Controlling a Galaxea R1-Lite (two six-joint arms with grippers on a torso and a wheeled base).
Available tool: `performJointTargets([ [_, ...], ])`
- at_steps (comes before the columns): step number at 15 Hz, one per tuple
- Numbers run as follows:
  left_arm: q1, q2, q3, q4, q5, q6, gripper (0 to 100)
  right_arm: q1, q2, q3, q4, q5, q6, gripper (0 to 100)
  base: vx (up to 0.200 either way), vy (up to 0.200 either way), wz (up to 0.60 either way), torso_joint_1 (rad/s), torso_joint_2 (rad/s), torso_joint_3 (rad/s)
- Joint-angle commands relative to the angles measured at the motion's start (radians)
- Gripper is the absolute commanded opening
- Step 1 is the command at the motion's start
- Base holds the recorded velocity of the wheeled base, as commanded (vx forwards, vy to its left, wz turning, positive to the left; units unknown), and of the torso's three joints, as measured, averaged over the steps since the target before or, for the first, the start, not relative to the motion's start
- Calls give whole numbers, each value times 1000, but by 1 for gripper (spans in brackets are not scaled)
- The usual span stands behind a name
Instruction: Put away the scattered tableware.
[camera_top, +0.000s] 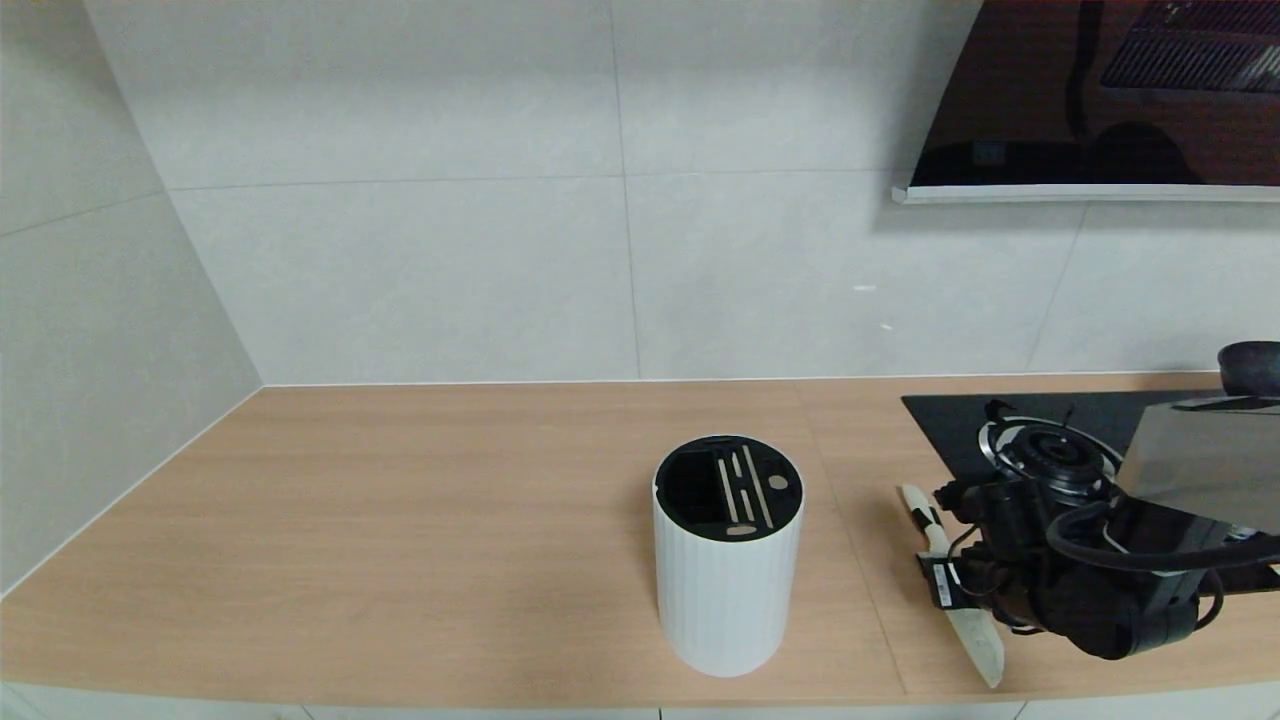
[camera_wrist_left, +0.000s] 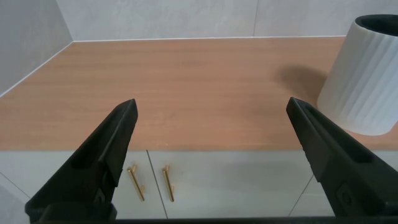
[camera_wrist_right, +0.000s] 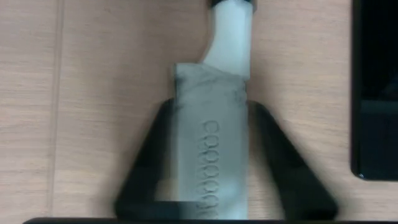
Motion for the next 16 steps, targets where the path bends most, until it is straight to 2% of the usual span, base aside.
performJointTargets([
  [1, 0, 1, 0, 0, 0, 0, 100, 0, 11, 1, -7, -1, -1, 0, 0, 0, 0, 0, 0, 0],
  [7, 0, 1, 0, 0, 0, 0, 100, 0, -27, 4, -12, -3, 4, 0, 0, 0, 0, 0, 0, 0],
  [12, 0, 1, 0, -2, 0, -2, 100, 7, -252, 67, -12, -1, -1, 0, 0, 0, 0, 0, 0, 0],
  [15, 0, 1, -9, -17, -1, 9, 100, 40, -404, 85, -2, 0, 1, 0, 0, 0, 0, 0, 0, 0],
  [16, 0, 1, -31, -46, -3, -10, 100, 62, -452, 95, 1, 0, 1, 0, 0, 0, 0, 0, 0, 0],
])
